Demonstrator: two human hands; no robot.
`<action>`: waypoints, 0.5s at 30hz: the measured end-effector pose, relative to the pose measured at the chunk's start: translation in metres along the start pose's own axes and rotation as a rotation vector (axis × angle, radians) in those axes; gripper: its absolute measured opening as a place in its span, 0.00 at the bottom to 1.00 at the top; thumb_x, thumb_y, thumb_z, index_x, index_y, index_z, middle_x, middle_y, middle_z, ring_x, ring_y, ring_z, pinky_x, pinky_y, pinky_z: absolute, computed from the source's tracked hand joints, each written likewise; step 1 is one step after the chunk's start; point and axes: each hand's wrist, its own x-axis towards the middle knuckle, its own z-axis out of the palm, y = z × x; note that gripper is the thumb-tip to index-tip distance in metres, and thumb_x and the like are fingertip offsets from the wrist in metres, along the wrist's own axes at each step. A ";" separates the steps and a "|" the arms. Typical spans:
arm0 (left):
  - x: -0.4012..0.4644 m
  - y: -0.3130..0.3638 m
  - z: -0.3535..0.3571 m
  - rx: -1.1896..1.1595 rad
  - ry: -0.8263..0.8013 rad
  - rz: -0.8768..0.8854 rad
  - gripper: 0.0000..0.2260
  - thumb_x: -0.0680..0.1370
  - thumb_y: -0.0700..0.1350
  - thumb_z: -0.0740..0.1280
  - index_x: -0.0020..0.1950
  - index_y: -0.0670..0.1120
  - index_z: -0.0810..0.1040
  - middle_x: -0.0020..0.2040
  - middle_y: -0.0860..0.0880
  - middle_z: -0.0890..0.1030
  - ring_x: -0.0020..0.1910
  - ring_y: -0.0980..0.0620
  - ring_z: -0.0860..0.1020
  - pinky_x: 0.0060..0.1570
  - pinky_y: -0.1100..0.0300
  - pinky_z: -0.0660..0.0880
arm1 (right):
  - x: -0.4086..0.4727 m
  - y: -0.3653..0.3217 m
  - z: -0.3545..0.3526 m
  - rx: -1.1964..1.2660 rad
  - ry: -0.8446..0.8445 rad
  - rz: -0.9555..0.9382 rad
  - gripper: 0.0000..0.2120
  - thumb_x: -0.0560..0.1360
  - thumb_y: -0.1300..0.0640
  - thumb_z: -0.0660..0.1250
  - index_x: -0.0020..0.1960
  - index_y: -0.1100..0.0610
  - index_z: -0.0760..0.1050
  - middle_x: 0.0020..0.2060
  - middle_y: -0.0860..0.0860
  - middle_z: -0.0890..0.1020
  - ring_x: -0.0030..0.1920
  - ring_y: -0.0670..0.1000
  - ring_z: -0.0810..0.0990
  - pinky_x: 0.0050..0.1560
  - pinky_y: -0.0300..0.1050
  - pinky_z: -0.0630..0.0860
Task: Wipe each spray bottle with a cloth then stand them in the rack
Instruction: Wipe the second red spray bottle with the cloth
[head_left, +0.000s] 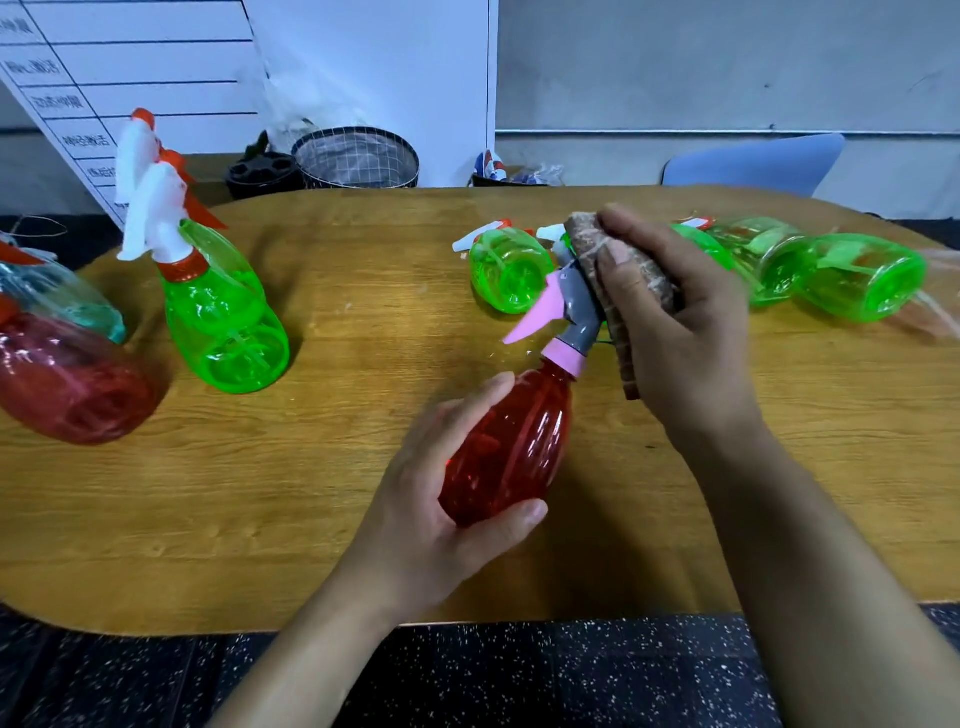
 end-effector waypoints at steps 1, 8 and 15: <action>0.000 0.000 0.000 -0.001 -0.006 0.001 0.38 0.74 0.60 0.76 0.81 0.64 0.66 0.75 0.63 0.72 0.76 0.59 0.70 0.69 0.73 0.67 | 0.001 -0.001 0.000 -0.008 -0.050 0.012 0.12 0.84 0.57 0.68 0.66 0.55 0.82 0.60 0.45 0.85 0.63 0.43 0.83 0.65 0.44 0.79; 0.001 -0.001 -0.002 -0.096 0.035 -0.028 0.37 0.73 0.59 0.77 0.80 0.65 0.67 0.77 0.67 0.70 0.78 0.62 0.68 0.71 0.71 0.66 | 0.004 -0.001 -0.015 -0.040 -0.243 0.123 0.06 0.80 0.53 0.72 0.55 0.45 0.86 0.47 0.49 0.89 0.44 0.50 0.86 0.46 0.52 0.81; 0.004 -0.004 -0.001 -0.109 0.058 -0.029 0.37 0.73 0.59 0.77 0.79 0.65 0.67 0.78 0.65 0.71 0.79 0.60 0.68 0.72 0.71 0.64 | 0.011 0.005 -0.044 -0.110 -0.283 0.200 0.03 0.79 0.50 0.73 0.51 0.45 0.86 0.45 0.50 0.89 0.43 0.45 0.83 0.45 0.41 0.77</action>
